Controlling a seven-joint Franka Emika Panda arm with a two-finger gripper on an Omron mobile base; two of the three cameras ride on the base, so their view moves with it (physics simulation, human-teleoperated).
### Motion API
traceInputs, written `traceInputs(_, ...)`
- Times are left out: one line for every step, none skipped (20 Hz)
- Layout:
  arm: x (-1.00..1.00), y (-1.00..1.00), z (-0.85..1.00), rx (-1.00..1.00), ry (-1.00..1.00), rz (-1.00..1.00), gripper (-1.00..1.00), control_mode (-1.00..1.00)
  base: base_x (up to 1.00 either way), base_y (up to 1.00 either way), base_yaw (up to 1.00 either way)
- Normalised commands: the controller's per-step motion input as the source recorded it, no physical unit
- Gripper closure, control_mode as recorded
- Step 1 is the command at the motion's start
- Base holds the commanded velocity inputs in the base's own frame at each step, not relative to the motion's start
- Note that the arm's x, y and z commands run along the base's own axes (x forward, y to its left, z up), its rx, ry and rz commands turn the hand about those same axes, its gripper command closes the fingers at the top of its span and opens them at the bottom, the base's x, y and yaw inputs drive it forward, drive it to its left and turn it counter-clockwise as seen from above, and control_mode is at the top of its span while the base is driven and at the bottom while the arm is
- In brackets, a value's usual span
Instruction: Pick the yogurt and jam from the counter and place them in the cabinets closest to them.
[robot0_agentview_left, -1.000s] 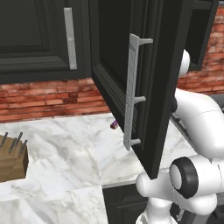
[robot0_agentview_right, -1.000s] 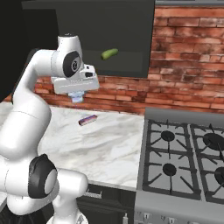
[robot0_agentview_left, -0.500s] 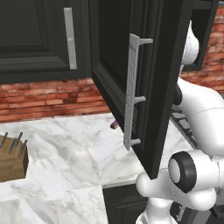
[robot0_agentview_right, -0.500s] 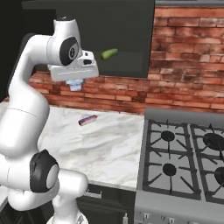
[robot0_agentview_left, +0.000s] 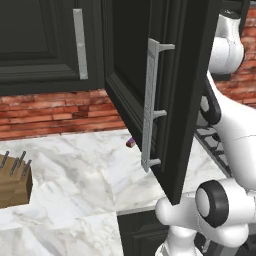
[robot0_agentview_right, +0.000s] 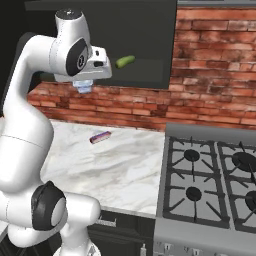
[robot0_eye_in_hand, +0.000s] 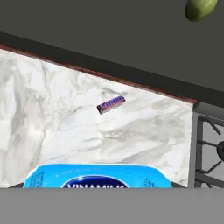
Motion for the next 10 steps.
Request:
traceInputs(0.01, 0.15, 0.27, 0.0, -0.12, -0.03, 1.0, -1.0, 0.0, 0.0, 0.0)
traceInputs(0.04, 0.16, 0.26, 0.0, -0.07, -0.02, 1.0, -1.0, 0.0, 0.0, 0.0)
traceInputs(0.05, 0.17, 0.29, 0.0, -0.06, -0.02, 1.0, -1.0, 0.0, 0.0, 0.0)
traceInputs(0.09, 0.2, 0.26, 0.0, -0.05, -0.01, 1.0, -1.0, 0.0, 0.0, 0.0)
traceInputs(0.14, 0.22, 0.24, 0.0, -0.04, -0.01, 1.0, -1.0, 0.0, 0.0, 0.0)
traceInputs(0.16, 0.22, 0.2, 0.0, -0.04, -0.01, 1.0, -1.0, 0.0, 0.0, 0.0)
traceInputs(0.18, 0.2, 0.11, 0.0, -0.04, -0.01, 1.0, -1.0, 0.0, 0.0, 0.0)
traceInputs(0.25, 0.2, 0.06, 0.0, -0.03, 0.0, 1.0, -1.0, 0.0, 0.0, 0.0)
traceInputs(0.29, 0.24, 0.05, 0.0, -0.03, 0.0, 1.0, -1.0, 0.0, 0.0, 0.0)
traceInputs(0.32, 0.24, 0.04, 0.0, -0.03, 0.0, 1.0, -1.0, 0.0, 0.0, 0.0)
